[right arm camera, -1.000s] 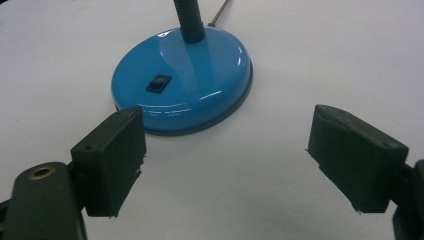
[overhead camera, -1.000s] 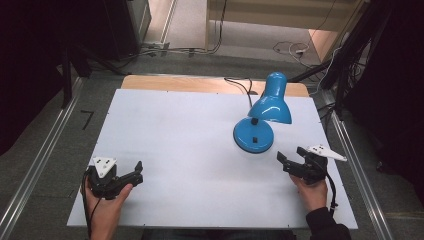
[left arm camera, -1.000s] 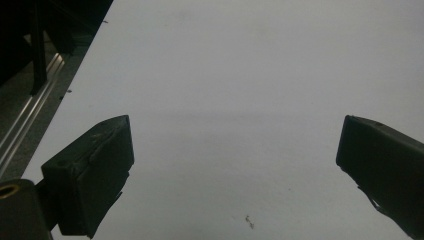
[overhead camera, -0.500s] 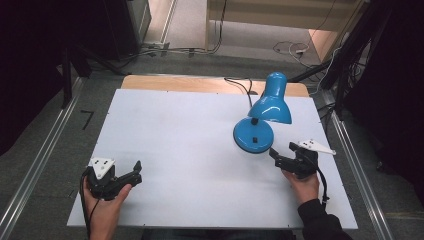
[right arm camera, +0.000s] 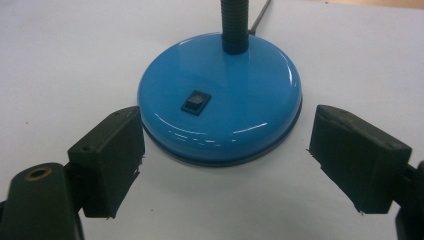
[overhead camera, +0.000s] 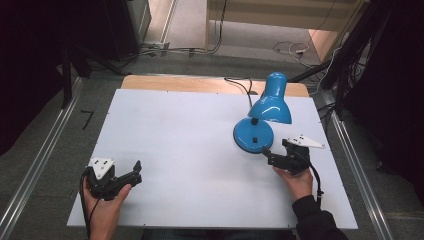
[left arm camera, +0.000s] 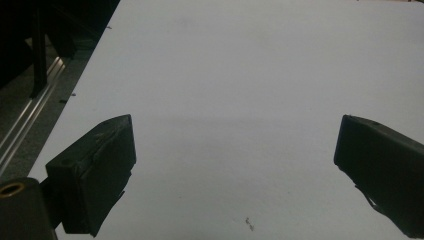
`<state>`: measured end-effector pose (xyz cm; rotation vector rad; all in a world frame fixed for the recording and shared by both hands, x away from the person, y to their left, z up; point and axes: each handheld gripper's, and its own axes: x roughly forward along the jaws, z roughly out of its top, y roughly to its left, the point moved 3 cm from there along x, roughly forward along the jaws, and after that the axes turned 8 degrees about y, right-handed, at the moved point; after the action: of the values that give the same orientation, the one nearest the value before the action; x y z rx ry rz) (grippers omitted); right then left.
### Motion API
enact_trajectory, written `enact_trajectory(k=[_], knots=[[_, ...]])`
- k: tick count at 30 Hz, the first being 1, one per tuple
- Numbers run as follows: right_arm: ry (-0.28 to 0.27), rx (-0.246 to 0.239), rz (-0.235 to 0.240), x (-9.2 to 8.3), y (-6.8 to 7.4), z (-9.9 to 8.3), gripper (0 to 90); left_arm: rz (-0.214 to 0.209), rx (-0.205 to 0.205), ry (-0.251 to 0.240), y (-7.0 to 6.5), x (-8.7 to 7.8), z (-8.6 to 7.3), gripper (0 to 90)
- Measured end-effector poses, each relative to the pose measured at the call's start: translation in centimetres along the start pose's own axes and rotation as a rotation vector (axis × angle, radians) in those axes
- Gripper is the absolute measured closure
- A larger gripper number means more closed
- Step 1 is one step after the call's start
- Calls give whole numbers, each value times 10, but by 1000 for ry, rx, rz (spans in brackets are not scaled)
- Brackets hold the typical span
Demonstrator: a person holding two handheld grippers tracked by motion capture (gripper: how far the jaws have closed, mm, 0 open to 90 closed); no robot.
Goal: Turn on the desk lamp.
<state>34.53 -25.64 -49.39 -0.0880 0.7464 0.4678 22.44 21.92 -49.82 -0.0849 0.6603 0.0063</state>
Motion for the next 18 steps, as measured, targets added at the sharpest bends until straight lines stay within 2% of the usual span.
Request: enact_trajectory(k=[3,6,12,18], knots=[[2,39,-17,0,-2,2,80,0,-1,-1,0,0,0,40],[-8,53,1,0,-3,4,81,0,0,0,0,0,0,40],[-65,43,-19,1,1,8,83,-1,-1,1,1,0,0,40],[-86,32,-40,7,5,12,117,-1,-4,-2,1,0,0,40]])
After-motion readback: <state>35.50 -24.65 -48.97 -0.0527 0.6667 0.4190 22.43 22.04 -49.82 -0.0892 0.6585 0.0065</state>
